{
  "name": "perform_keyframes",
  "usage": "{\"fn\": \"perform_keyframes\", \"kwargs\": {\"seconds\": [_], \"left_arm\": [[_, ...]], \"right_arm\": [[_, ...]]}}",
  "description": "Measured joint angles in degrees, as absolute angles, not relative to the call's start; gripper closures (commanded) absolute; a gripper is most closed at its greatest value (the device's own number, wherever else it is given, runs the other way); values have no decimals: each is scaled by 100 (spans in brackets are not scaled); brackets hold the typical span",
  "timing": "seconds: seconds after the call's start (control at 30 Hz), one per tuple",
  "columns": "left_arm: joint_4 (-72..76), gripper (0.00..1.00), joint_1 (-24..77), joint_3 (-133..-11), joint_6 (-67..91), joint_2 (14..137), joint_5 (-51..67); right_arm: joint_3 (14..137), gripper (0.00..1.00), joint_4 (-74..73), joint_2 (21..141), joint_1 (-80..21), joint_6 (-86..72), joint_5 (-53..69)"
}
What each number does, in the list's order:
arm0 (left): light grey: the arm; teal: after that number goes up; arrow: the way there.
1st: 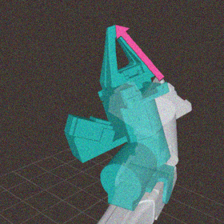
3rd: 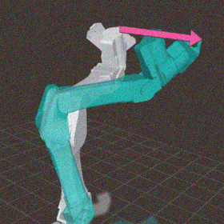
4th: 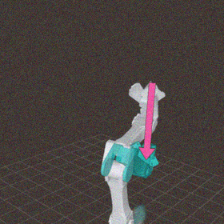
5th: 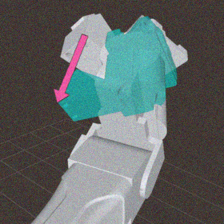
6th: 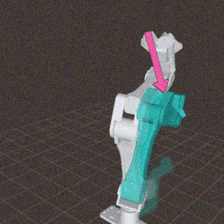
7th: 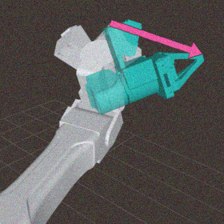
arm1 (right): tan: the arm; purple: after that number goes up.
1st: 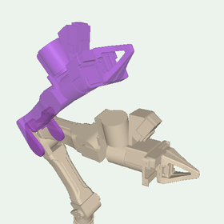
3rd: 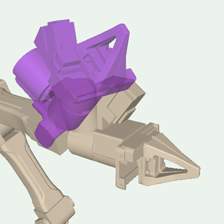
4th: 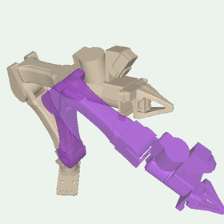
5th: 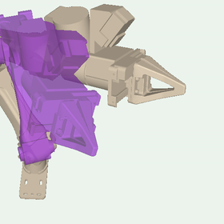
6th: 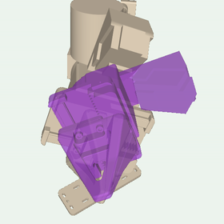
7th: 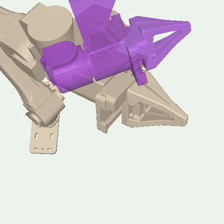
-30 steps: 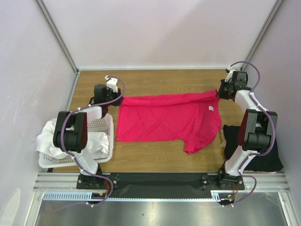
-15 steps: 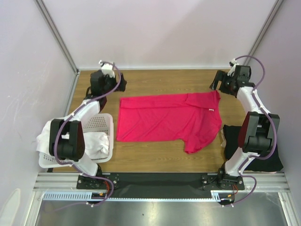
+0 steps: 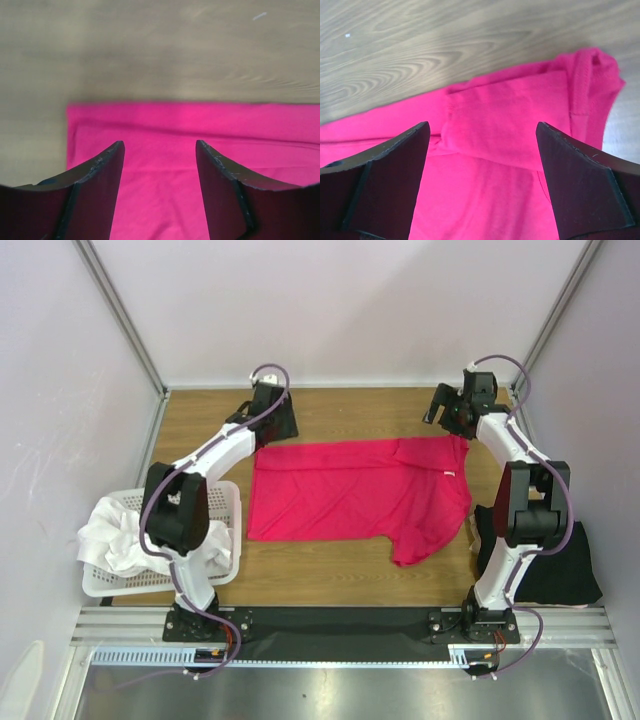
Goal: Fold and stack the t-shirts
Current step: Fold the tshirt
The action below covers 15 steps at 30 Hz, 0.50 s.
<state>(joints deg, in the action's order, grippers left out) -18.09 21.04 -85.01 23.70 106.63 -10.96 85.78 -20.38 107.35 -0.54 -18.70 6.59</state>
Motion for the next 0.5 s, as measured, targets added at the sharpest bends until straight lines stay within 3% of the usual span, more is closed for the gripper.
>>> {"fn": "perform_keyframes", "kwargs": {"seconds": [0.2, 0.5], "left_arm": [[-2362, 36, 2021, -8020, 2991, 10836, -1664], [-2523, 34, 2016, -8298, 3516, 11555, -2250]], "right_arm": [[8680, 9, -2283, 10875, 23, -1990, 489], [8715, 9, -2408, 10921, 34, -1990, 519]]}}
